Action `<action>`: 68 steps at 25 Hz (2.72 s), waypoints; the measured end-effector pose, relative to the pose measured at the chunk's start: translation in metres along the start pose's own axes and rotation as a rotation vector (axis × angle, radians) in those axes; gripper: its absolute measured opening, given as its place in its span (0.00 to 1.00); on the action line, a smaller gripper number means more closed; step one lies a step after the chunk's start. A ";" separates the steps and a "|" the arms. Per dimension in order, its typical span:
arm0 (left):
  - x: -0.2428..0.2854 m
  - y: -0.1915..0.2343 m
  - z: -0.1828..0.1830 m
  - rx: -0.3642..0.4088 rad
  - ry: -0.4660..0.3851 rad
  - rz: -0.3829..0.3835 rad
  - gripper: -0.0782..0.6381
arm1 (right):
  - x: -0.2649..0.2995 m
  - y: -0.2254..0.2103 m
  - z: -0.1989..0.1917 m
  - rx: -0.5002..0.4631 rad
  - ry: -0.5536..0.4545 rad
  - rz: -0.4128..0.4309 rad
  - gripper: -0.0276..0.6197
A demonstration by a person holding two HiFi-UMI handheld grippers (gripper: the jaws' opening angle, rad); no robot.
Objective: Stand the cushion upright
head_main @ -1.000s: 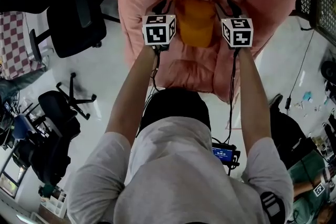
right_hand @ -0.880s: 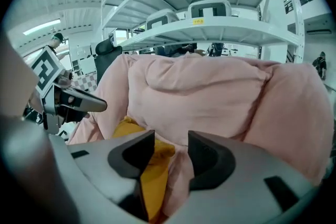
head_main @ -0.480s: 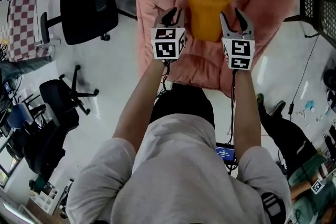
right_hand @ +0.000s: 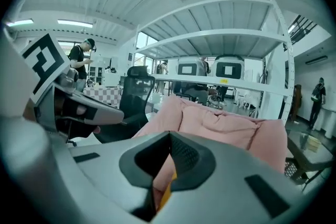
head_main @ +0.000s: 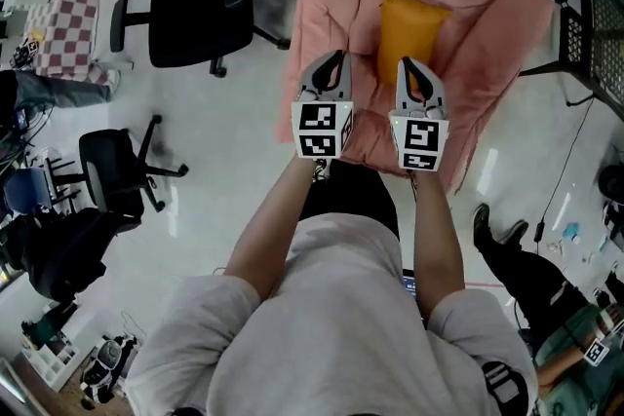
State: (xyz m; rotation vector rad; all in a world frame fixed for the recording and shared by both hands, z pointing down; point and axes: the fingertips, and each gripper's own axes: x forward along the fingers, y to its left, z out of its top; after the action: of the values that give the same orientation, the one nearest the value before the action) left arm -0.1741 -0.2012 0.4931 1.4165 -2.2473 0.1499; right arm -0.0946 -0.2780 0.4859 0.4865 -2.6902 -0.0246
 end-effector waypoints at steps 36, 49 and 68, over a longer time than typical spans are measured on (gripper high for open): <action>-0.254 -0.092 0.039 -0.011 -0.239 0.071 0.13 | -0.241 0.083 0.097 -0.053 -0.212 0.055 0.05; -0.301 -0.181 0.029 -0.013 -0.289 0.175 0.13 | -0.326 0.040 0.080 -0.035 -0.268 0.156 0.05; -0.367 -0.213 0.044 0.025 -0.360 0.152 0.13 | -0.386 0.068 0.103 -0.034 -0.339 0.209 0.05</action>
State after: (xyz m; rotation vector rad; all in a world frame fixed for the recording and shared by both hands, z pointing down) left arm 0.1261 -0.0120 0.2572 1.3734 -2.6548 -0.0323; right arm 0.1736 -0.0890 0.2483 0.2024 -3.0533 -0.1027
